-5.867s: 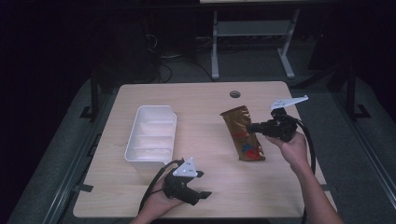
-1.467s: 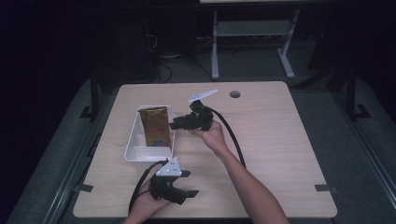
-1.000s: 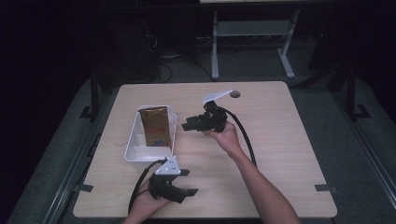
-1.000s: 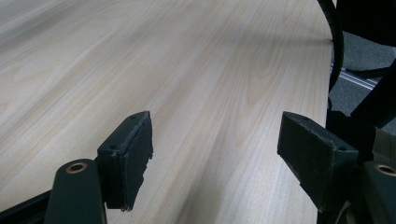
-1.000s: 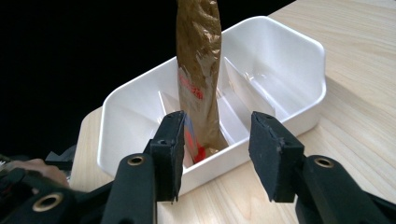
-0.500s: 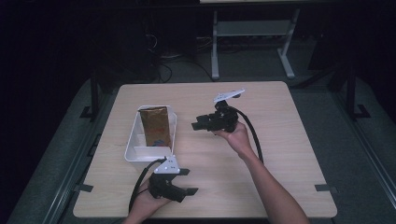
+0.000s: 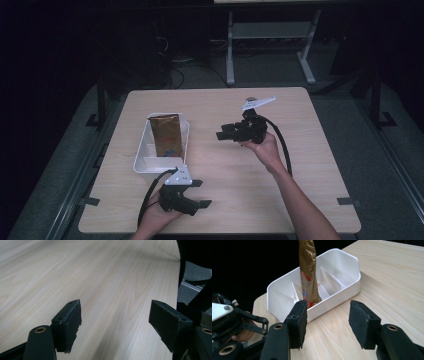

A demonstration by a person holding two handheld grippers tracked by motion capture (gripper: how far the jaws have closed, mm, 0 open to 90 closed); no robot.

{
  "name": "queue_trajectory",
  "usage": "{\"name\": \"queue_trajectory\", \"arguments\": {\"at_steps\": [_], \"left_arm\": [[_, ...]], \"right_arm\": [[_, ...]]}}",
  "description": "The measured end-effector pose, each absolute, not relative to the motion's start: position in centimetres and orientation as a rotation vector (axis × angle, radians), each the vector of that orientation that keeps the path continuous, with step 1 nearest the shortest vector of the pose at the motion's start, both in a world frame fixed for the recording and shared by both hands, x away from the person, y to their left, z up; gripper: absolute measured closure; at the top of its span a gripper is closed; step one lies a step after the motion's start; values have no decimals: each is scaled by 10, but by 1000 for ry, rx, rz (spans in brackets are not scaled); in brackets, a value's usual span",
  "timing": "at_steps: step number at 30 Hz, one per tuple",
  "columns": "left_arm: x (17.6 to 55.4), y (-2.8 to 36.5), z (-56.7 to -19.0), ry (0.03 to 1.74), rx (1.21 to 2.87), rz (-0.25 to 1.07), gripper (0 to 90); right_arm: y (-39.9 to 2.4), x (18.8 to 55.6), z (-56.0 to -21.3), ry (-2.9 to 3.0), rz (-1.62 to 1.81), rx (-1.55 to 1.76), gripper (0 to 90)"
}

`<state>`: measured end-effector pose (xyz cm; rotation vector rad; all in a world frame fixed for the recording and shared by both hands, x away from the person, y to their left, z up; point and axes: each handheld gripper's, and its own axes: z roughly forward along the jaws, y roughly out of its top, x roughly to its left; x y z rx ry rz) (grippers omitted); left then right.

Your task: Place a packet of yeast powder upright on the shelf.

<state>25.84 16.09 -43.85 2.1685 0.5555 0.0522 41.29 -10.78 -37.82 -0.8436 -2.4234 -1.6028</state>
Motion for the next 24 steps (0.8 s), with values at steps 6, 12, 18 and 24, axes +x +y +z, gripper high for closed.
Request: {"name": "queue_trajectory", "arguments": {"at_steps": [6,12,18,24], "left_arm": [[259,161,-438,556,2173,52,248],[260,161,-439,558,2174,52,246],[260,160,-439,556,2176,50,246],[261,161,-439,559,2168,38,244]], "right_arm": [[-117,411,-379,-2424,-1596,-863,454],[-127,408,-377,-2430,-1601,-881,453],[-140,404,-375,-2443,-1582,-896,435],[-148,402,-373,-2446,-1577,-905,432]]}}
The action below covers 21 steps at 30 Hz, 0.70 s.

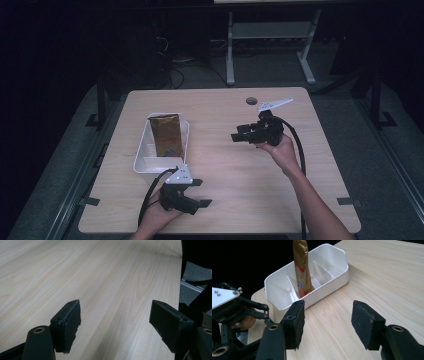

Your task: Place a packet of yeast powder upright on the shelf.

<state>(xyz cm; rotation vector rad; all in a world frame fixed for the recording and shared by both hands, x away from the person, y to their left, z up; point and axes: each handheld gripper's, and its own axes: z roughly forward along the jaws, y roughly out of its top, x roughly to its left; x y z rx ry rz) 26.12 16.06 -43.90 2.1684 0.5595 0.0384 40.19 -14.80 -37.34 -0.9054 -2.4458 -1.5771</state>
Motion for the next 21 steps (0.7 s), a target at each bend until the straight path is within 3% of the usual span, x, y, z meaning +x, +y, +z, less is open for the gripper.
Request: {"name": "queue_trajectory", "arguments": {"at_steps": [21], "left_arm": [[263,160,-440,569,2170,54,238]], "right_arm": [[-183,383,-385,-2431,-1564,-975,406]]}}
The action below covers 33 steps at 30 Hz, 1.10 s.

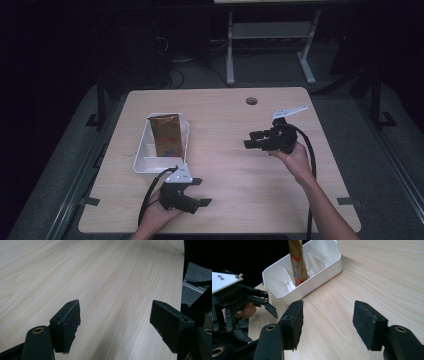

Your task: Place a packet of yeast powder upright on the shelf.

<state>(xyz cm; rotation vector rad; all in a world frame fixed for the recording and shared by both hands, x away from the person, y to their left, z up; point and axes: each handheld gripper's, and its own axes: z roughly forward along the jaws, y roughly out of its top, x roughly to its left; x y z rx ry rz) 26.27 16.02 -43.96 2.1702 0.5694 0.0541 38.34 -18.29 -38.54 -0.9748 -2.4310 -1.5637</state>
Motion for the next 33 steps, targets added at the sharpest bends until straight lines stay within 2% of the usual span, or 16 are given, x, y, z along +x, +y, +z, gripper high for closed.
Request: {"name": "queue_trajectory", "arguments": {"at_steps": [33], "left_arm": [[264,158,-440,564,2184,58,224]], "right_arm": [[-245,352,-400,-2393,-1579,-1124,370]]}}
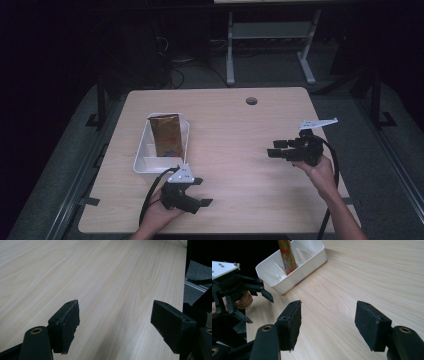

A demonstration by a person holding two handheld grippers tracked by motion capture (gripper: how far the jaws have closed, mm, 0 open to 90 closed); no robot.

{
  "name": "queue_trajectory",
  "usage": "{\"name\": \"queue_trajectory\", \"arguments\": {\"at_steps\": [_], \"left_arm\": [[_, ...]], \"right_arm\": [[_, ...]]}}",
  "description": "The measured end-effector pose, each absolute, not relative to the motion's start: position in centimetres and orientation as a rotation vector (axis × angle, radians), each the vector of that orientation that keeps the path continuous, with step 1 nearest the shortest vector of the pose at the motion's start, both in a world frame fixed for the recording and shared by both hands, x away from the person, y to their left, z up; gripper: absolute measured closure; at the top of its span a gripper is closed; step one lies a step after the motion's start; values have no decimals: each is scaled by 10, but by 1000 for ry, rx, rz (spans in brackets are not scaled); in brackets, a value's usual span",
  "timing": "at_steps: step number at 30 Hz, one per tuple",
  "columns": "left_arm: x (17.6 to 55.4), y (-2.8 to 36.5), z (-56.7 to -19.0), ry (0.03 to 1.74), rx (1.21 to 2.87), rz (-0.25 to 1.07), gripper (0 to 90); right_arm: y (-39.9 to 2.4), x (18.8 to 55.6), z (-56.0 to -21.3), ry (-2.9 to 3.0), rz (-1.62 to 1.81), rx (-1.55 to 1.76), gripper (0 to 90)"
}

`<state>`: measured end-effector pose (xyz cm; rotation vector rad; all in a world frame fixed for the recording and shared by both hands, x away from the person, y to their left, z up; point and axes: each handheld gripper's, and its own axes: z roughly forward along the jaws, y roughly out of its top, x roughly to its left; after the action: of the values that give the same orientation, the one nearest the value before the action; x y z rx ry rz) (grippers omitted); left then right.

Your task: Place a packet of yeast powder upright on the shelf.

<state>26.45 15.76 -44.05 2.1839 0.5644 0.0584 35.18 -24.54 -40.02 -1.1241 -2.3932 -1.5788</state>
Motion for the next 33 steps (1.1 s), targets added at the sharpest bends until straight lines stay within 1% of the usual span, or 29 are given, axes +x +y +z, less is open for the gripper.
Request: {"name": "queue_trajectory", "arguments": {"at_steps": [13,19,26,33], "left_arm": [[265,157,-440,570,2186,62,216],[265,158,-441,570,2186,65,211],[266,157,-441,578,2192,64,200],[266,157,-441,582,2192,71,186]], "right_arm": [[-265,338,-409,-2388,-1566,-1178,360],[-275,330,-418,-2368,-1551,-1210,352],[-284,316,-420,-2368,-1561,-1222,348],[-294,302,-430,-2364,-1538,-1257,341]]}}
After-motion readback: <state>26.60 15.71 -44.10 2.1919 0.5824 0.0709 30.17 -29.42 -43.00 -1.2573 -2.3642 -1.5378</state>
